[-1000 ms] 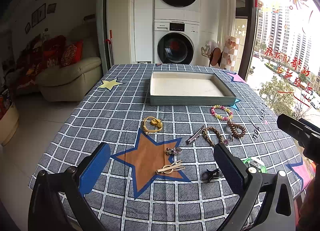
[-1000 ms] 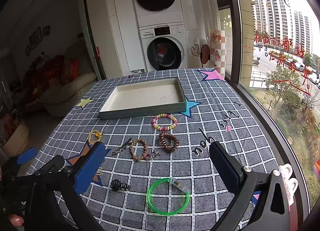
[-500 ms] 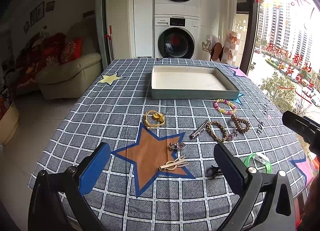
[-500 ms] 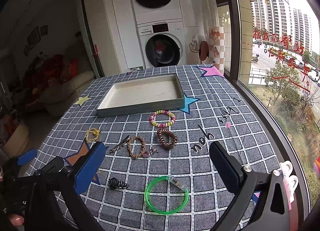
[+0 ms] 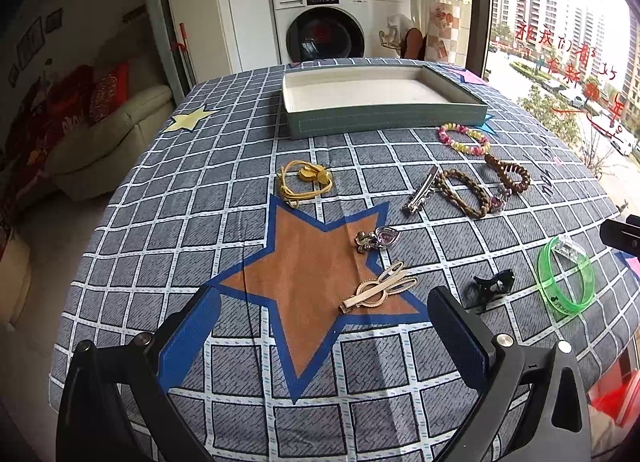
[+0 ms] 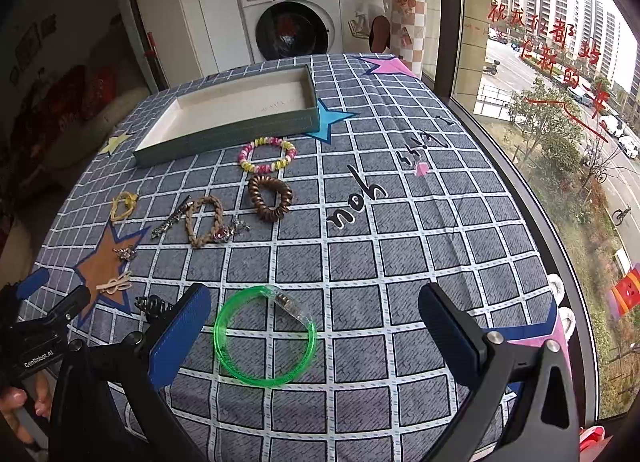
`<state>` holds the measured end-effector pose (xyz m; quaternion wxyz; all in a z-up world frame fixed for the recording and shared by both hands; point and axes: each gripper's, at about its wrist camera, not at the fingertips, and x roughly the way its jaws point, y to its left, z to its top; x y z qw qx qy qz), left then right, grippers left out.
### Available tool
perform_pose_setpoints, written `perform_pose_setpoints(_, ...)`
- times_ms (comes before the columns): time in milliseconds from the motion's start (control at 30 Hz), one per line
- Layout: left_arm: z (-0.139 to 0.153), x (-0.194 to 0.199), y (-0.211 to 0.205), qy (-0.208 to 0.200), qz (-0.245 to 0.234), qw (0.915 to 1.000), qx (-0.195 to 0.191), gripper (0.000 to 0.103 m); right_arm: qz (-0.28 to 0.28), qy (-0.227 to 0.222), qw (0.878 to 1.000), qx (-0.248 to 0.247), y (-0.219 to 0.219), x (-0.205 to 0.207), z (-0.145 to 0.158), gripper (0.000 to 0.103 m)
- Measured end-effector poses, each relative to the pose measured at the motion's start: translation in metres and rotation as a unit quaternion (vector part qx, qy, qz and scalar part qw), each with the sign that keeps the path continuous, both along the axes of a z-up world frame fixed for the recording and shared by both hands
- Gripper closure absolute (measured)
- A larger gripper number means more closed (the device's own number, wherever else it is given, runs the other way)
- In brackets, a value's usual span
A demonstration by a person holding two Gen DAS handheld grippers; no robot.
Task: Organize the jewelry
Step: 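Grasp the wooden bunny-ear hair clip with the left tool while the right tool grasps the green bangle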
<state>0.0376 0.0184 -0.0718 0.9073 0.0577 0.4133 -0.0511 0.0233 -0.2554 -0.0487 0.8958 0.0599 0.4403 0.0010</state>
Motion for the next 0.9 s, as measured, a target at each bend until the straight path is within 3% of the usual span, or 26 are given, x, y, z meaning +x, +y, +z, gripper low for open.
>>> perform_pose_setpoints(233, -0.018, 0.02, -0.015, 0.019, -0.055, 0.9981, 0.024, 0.0, 0.027, 0.052, 0.998, -0.034, 0.007, -0.001, -0.029, 0.0)
perform_pose_setpoints(367, -0.024, 0.027, -0.019, 0.036, -0.067, 0.997, 0.011, 0.004, 0.036, 0.064, 0.996, -0.045, 0.012, 0.004, -0.038, 0.005)
perform_pose_setpoints(433, -0.024, 0.027, -0.019, 0.041, -0.076, 0.9962, -0.004, 0.016, 0.043, 0.072, 0.995, -0.051, 0.015, 0.008, -0.042, 0.012)
perform_pose_setpoints(500, -0.023, 0.025, -0.02, 0.045, -0.088, 0.995, -0.017, 0.028, 0.049, 0.086, 0.994, -0.051, 0.018, 0.012, -0.047, 0.029)
perform_pose_setpoints(533, -0.022, 0.024, -0.022, 0.046, -0.096, 0.9941, -0.023, 0.039, 0.049, 0.085, 0.994, -0.048, 0.018, 0.012, -0.047, 0.029)
perform_pose_setpoints(567, -0.021, 0.022, -0.024, 0.043, -0.103, 0.9935, -0.023, 0.047, 0.051, 0.085, 0.994, -0.048, 0.018, 0.012, -0.047, 0.033)
perform_pose_setpoints(633, -0.02, 0.02, -0.028, 0.043, -0.114, 0.9923, -0.023, 0.072, 0.059, 0.083, 0.994, -0.05, 0.02, 0.011, -0.046, 0.042)
perform_pose_setpoints(733, -0.019, 0.02, -0.028, 0.048, -0.114, 0.9916, -0.037, 0.072, 0.065, 0.08, 0.993, -0.05, 0.023, 0.01, -0.043, 0.074)
perform_pose_setpoints(767, -0.019, 0.02, -0.027, 0.051, -0.112, 0.9915, -0.043, 0.072, 0.064, 0.08, 0.993, -0.05, 0.023, 0.01, -0.042, 0.089)
perform_pose_setpoints(900, -0.013, 0.018, -0.021, 0.053, -0.099, 0.9916, -0.063, 0.072, 0.069, 0.079, 0.994, -0.036, 0.021, 0.011, -0.041, 0.092)
